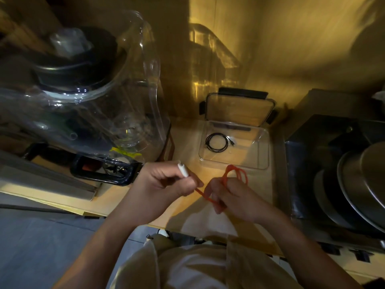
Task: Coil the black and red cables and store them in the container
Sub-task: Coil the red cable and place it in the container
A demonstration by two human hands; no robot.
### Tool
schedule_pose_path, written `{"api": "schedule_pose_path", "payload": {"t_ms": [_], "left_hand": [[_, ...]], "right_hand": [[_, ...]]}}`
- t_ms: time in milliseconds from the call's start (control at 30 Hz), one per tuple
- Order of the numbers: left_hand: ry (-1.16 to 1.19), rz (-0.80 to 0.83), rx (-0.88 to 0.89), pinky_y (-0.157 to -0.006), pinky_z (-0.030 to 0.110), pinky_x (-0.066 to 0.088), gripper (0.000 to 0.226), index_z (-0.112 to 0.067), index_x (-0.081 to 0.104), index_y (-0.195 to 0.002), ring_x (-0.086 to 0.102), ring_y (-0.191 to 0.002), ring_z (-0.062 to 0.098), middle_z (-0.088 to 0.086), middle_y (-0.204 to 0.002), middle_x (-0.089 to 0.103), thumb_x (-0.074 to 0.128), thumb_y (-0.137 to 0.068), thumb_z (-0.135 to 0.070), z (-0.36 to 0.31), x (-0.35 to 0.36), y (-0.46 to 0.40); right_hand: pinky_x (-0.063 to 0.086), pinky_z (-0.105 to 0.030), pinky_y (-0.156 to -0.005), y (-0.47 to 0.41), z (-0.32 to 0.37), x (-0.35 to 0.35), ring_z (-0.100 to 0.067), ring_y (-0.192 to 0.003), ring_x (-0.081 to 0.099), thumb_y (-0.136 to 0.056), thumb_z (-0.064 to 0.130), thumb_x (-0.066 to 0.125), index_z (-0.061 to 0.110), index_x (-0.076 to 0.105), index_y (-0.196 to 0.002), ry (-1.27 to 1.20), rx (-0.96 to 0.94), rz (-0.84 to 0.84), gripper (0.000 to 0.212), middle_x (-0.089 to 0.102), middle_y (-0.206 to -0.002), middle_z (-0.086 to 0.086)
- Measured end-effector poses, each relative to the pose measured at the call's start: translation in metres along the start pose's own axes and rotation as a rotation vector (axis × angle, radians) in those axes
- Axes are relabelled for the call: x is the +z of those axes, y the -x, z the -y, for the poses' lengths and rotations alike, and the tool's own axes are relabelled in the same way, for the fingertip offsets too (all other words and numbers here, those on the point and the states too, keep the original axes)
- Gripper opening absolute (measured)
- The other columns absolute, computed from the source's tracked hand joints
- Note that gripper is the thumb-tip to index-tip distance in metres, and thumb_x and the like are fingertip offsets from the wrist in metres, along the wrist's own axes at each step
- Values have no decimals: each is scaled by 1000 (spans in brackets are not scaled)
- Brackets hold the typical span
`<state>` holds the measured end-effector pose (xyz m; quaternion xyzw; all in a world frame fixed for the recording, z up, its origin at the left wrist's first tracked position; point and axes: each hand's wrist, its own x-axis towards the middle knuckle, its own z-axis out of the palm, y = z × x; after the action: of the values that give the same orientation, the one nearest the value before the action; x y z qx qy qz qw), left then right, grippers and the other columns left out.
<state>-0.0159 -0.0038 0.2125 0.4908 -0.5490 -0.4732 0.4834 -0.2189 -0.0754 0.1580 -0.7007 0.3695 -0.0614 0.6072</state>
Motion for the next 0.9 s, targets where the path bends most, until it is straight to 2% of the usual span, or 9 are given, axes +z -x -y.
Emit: {"api": "schedule_pose_path", "payload": {"t_ms": [67,167,333,433,500,567,633,733,900], "left_hand": [[10,-16,33,-62,22,48,48,5,70,-77,62,-65,8,-3,-72,68,67,-87,-41,-5,1,-8],[51,-17,9,-55,8,42,22,-14,70,-75,55,-54,-4,-11,-65,64,67,-86,-33,-10,3,-16],[125,-151,-147,-46,7,40,17,-7,63,-71,51,-43,-1,7,-59,59,63,-83,-19,-3,13,-26],[202,-165,-285,-58,20,51,18,-9,64,-81,58,-60,10,2,-65,61,66,-77,-26,8,16,-27],[242,-149,-361,-62,26,52,22,-10,66,-87,61,-68,12,1,-70,64,68,-76,-29,15,17,-26],[261,-142,-400,-66,26,54,25,-11,66,-98,64,-77,15,4,-83,69,69,-79,-26,21,21,-23],[245,-143,-386,-72,22,54,29,-14,63,-113,65,-90,19,6,-103,71,70,-86,-19,24,26,-20],[173,-102,-301,-82,21,50,36,-17,60,-126,66,-109,17,2,-118,71,58,-92,-24,23,32,-16],[269,30,-344,-83,20,49,38,-23,72,-104,64,-93,6,-4,-92,70,37,-100,-38,17,45,-8]], "right_hand": [[48,-22,-64,4,2,6,-10,-58,56,-92,65,23,20,67,-89,-79,-18,108,62,59,-65,-7],[41,-18,-59,9,8,12,-9,-49,45,-86,79,21,11,66,-87,-189,-103,214,82,49,-58,-10],[36,-14,-53,17,23,15,0,-40,37,-84,79,27,6,63,-77,-321,-213,383,82,42,-45,-1],[40,-21,-56,23,32,10,0,-52,49,-92,58,52,13,62,-72,-304,-223,398,50,55,-56,13],[41,-37,-56,26,39,4,-21,-55,52,-92,33,61,20,62,-70,-244,-247,380,25,57,-59,-1],[40,-41,-55,29,41,1,-27,-53,50,-89,24,62,22,62,-68,-280,-271,381,21,56,-58,-6],[38,-32,-52,29,38,1,-13,-50,49,-89,17,62,24,62,-67,-392,-281,402,23,57,-56,9],[20,-29,-38,22,33,3,-15,-34,33,-93,24,64,17,65,-66,-769,-331,535,29,41,-42,-4],[18,-33,-39,11,31,-2,-20,-32,20,-99,42,49,10,47,-62,-1134,-487,618,49,22,-37,-9]]}}
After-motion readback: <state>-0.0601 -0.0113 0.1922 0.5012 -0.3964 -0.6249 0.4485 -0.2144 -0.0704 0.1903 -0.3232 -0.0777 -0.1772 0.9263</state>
